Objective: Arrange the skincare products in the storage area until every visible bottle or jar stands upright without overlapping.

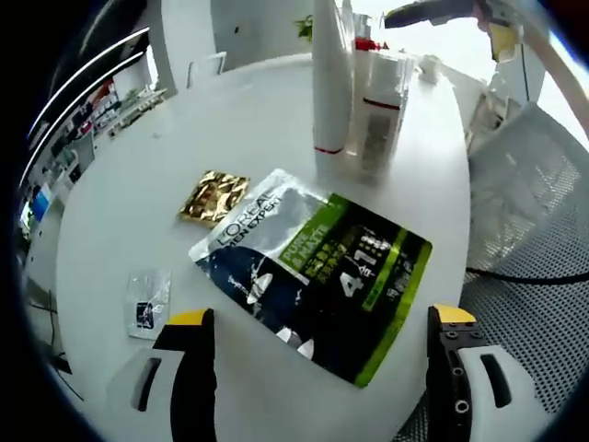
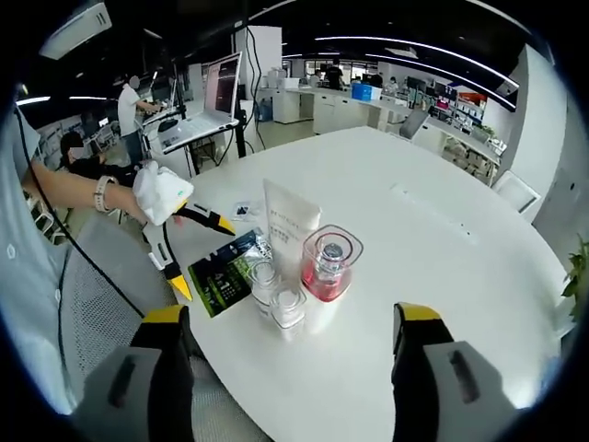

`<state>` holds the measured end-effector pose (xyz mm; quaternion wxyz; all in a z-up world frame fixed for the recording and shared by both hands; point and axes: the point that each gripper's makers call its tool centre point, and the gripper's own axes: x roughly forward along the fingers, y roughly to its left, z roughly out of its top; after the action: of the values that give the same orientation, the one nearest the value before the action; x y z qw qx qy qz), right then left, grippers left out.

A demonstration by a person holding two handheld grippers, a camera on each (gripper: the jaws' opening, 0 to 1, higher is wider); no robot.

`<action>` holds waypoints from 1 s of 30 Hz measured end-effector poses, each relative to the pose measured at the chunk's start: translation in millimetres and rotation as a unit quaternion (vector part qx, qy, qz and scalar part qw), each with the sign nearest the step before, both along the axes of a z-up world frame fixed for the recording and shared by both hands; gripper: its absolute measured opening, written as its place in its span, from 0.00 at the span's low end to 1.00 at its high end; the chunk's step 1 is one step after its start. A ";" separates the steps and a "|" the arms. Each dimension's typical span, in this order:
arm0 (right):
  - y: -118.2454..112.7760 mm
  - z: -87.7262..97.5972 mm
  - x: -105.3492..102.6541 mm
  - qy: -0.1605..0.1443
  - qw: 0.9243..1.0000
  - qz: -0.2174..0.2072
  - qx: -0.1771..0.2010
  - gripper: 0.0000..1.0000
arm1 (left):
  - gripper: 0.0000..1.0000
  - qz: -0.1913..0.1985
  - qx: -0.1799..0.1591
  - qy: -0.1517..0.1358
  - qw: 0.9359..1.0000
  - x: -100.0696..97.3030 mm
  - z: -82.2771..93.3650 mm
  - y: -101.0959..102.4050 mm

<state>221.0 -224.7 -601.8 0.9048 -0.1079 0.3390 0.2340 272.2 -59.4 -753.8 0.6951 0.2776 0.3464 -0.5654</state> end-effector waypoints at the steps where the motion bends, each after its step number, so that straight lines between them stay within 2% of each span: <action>1: -0.3 -0.1 0.0 0.000 1.000 -0.001 0.000 0.91 | 0.93 0.001 -0.003 0.000 1.000 -0.2 0.2 -1.5; 9: -3.3 -2.8 -1.4 0.003 1.000 -0.004 -0.001 0.91 | 0.90 0.000 -0.004 0.000 1.000 1.8 1.0 -11.0; 30: -8.5 -5.8 -3.2 0.005 1.000 -0.010 -0.001 0.89 | 0.90 0.017 -0.008 -0.001 1.000 14.7 1.1 -36.7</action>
<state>217.8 -233.2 -607.6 0.9051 -0.1041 0.3451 0.2255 286.9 -96.2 -752.7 0.7071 0.2666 0.3457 -0.5563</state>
